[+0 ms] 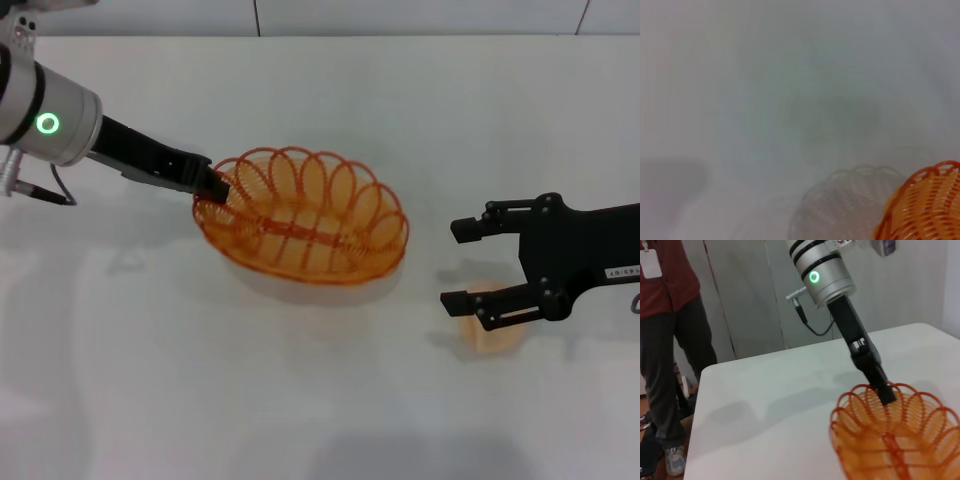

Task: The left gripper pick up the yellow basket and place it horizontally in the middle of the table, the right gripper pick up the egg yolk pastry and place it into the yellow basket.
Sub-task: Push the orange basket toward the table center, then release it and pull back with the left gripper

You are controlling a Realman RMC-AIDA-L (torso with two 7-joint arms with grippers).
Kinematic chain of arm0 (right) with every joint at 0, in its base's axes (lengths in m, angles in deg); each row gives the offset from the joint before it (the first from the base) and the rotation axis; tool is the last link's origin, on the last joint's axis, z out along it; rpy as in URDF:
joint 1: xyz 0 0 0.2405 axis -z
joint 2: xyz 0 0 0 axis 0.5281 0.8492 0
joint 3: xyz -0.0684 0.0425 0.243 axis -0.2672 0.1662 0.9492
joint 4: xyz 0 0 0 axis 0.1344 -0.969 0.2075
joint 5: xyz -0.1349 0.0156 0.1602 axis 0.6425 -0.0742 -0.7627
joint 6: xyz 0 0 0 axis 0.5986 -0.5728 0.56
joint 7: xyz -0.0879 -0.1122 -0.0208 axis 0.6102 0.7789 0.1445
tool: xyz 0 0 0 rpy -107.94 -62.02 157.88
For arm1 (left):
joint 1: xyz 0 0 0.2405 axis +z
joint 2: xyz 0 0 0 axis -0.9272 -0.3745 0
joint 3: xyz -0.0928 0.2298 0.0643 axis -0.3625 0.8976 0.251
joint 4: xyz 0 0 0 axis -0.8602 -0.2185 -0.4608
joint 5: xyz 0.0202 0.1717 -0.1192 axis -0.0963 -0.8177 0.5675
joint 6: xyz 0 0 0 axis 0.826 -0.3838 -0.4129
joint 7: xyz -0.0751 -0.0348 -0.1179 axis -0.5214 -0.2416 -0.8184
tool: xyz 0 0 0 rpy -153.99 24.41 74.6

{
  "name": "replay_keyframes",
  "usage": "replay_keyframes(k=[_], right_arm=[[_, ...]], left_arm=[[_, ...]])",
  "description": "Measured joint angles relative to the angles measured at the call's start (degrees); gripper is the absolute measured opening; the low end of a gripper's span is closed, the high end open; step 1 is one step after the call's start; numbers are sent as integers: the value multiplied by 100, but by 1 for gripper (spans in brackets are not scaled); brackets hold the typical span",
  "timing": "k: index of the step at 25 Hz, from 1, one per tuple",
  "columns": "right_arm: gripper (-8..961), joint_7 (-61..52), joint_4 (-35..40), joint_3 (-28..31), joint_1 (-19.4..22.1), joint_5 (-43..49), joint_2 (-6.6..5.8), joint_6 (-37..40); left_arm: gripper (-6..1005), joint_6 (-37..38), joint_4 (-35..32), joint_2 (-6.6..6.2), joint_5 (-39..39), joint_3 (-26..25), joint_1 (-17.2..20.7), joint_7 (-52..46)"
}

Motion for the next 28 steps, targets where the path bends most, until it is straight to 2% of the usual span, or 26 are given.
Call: replay_keyframes(k=[8,16,22,28], right_arm=[[812,0,0,-6,-19,-57,0,83],[812,0,0,-15,-59,-78,0,99],[812,0,0,-6,-88,-79,0,130],[811,0,-1,1,-88,-79,0,152]], left_arm=[[83,-500,413,5,255,-15,35,-239],[85,-981,921,5,243,32,-182,-189],[86,-1250,1172,95,245,37,-340,-106],[88,-1485,1468,127,336,52,-451,-6]])
